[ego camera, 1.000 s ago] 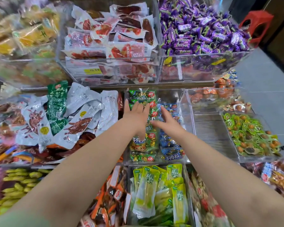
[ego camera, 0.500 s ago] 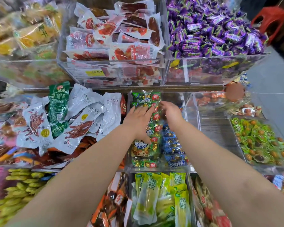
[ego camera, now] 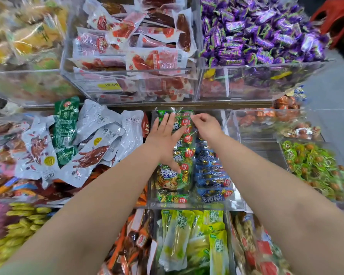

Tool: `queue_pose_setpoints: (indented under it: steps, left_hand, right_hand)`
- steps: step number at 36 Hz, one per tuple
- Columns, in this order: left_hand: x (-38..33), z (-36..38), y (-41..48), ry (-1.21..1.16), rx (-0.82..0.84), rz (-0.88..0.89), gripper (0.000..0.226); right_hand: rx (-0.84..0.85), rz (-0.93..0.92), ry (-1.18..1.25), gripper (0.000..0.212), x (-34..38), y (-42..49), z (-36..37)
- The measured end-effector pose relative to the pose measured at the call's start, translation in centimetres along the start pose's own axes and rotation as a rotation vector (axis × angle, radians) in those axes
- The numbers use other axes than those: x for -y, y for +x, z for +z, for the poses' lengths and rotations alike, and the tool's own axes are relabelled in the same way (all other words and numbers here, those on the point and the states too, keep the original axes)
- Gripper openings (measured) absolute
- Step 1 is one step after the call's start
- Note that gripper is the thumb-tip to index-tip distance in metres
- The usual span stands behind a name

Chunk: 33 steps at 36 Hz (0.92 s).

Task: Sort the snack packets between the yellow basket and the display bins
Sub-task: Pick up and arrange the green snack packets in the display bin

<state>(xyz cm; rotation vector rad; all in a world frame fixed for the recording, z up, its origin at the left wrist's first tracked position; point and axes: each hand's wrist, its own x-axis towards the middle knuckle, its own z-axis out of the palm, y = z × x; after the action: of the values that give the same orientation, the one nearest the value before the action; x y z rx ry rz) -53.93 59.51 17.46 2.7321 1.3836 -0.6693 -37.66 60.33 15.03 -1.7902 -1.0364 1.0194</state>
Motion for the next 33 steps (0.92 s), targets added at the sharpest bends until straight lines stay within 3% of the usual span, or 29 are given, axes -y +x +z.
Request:
queue_pose_setpoints:
  steps: [3,6,14,18,21,23,25,27,30,31,33]
  left_hand:
    - [0.2,0.3,0.3,-0.020,0.030,-0.001,0.148]
    - [0.3,0.6,0.1,-0.013,0.035,0.009,0.145]
    - [0.3,0.7,0.2,0.067,0.057,-0.028,0.142]
    - [-0.2,0.2,0.1,0.096,0.062,-0.068,0.145]
    - [0.1,0.0,-0.6,0.047,0.057,-0.042,0.142]
    - [0.1,-0.1,-1.5,-0.001,0.008,-0.026,0.138]
    - [-0.6,-0.3,-2.7,-0.078,-0.103,-0.026,0.131]
    - [-2.0,-0.5,-4.3,-0.214,-0.304,-0.055,0.112]
    - [-5.4,0.0,-7.5,-0.560,-0.753,-0.077,0.054]
    - [-6.8,0.4,-8.6,-0.693,-0.834,-0.073,0.041]
    - [-9.8,1.8,-10.9,-1.034,-0.771,-0.043,0.021]
  right_hand:
    - [-0.080,0.037,0.062,0.032,-0.3,-0.1,0.1]
    - [0.036,0.066,0.036,0.040,-0.8,-0.9,1.2]
    - [0.018,0.167,0.127,0.048,-0.6,-1.6,2.3]
    - [0.034,0.256,0.240,0.044,-0.8,-3.3,1.0]
    - [0.049,0.277,0.269,0.029,-1.5,-5.3,-0.5]
    - [0.049,0.279,0.346,0.013,-2.1,-6.9,-1.6]
    - [0.033,0.295,0.432,0.013,-2.4,-8.7,-2.6]
    - [0.007,0.288,0.464,0.016,-2.8,-10.5,-3.5]
    - [-0.040,0.261,0.543,0.012,-3.3,-13.9,-4.9]
    - [-0.057,0.255,0.576,0.009,-3.5,-15.2,-5.4]
    - [-0.090,0.256,0.617,0.010,-4.4,-17.9,-6.5]
